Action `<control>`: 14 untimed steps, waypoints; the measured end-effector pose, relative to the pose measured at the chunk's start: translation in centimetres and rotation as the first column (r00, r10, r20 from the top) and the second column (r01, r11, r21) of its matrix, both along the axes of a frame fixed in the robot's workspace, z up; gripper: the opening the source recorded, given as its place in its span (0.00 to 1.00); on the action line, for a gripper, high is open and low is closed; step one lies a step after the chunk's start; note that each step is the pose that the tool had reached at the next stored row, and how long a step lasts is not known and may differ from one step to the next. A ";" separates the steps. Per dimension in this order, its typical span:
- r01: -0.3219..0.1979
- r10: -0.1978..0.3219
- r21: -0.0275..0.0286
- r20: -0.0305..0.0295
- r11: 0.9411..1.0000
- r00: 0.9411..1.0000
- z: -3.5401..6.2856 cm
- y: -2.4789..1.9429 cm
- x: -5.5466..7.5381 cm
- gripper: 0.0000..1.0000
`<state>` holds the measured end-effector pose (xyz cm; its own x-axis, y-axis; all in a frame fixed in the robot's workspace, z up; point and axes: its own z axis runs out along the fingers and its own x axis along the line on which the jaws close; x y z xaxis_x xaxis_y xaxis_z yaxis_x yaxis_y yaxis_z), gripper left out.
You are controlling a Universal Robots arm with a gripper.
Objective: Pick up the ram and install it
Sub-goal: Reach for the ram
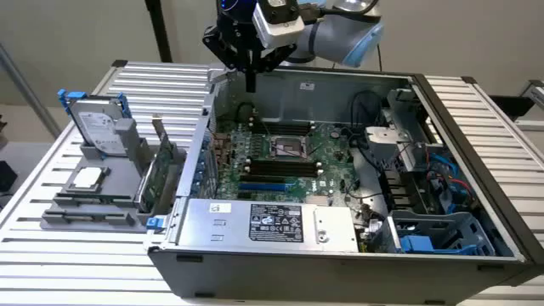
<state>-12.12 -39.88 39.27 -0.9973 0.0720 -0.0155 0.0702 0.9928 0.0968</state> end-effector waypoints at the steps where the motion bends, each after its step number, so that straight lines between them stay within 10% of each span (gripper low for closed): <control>1: 0.000 0.000 0.001 0.000 1.000 1.000 0.00 0.00 0.0 0.00; 14: 0.000 0.000 0.013 0.000 1.000 1.000 0.00 -0.15 -0.1 0.00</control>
